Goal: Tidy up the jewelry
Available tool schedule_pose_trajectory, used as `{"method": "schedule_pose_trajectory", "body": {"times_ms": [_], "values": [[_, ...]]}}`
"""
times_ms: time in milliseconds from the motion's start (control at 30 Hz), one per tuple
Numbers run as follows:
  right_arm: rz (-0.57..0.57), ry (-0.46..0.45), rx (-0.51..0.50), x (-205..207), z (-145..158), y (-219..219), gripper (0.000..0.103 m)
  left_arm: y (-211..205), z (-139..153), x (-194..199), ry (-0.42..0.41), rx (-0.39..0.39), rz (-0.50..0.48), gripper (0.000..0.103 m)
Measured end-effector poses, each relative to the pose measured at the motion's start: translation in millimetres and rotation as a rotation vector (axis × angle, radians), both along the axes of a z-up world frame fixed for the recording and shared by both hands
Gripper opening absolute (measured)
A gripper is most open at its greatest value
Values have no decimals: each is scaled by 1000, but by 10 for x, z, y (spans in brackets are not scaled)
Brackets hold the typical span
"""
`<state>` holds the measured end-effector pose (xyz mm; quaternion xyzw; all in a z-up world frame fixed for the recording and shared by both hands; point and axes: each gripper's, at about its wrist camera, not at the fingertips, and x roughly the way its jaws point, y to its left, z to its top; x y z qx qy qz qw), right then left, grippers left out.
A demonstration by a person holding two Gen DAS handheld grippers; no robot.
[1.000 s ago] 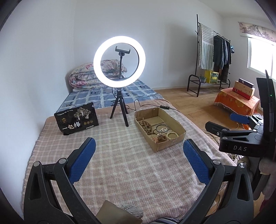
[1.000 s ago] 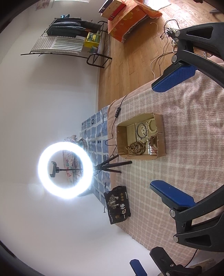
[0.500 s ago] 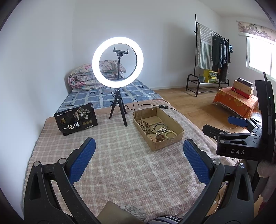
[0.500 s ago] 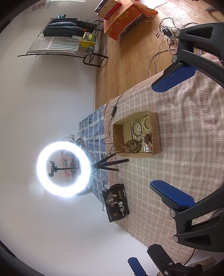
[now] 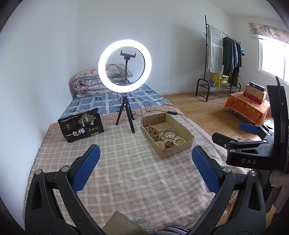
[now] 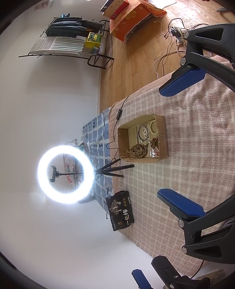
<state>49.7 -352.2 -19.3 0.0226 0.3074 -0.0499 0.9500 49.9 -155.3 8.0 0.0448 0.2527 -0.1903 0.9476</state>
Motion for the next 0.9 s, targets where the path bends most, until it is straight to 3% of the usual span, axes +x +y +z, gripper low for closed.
{"method": "schedule_pose_trajectory", "body": {"times_ms": [900], "values": [[5,12,3,2,-11,13,103,95,13,15,-2,-2,10,103]]}}
